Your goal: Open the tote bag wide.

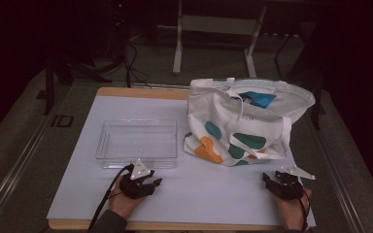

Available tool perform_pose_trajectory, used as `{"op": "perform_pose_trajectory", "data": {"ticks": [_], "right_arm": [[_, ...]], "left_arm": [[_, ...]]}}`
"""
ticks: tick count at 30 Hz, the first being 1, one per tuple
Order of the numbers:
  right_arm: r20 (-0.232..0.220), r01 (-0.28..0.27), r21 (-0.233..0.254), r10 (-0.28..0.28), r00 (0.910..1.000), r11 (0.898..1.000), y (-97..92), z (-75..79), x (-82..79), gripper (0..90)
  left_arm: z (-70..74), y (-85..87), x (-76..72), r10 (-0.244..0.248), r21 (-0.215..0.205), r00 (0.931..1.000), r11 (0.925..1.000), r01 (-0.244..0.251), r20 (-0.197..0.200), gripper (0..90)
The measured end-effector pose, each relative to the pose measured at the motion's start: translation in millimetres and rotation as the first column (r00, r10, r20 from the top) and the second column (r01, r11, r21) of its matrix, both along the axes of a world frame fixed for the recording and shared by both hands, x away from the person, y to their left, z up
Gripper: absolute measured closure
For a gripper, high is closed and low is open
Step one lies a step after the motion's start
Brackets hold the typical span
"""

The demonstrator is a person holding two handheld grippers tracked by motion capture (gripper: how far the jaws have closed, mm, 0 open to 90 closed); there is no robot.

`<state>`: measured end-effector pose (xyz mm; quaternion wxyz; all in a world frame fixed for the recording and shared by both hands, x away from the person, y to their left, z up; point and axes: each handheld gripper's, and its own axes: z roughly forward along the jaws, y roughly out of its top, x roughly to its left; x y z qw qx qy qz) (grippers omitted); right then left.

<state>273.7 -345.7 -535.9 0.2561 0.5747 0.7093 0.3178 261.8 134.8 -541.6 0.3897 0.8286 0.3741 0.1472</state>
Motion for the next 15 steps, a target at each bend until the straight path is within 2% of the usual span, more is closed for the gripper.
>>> {"op": "perform_pose_trajectory", "data": {"ticks": [3, 9, 15], "right_arm": [[0.002, -0.010, -0.010, 0.010, 0.9999, 1.000, 0.0, 0.2, -0.9, 52.1], [0.000, 0.001, 0.013, -0.001, 1.0000, 1.000, -2.2, 0.5, -2.0, 54.3], [0.004, -0.008, 0.032, 0.008, 1.0000, 0.999, -4.3, 1.6, -5.2, 58.1]], "left_arm": [[-0.1, -1.6, -0.7, -0.008, 0.016, 0.9999, 0.9998, 0.008, 0.007, 56.9], [0.3, -0.7, 0.0, -0.012, 0.007, 0.9999, 0.9999, 0.012, 0.001, 60.0], [5.8, -3.3, -5.7, -0.041, 0.036, 0.9984, 0.9986, 0.040, 0.037, 61.7]]}}
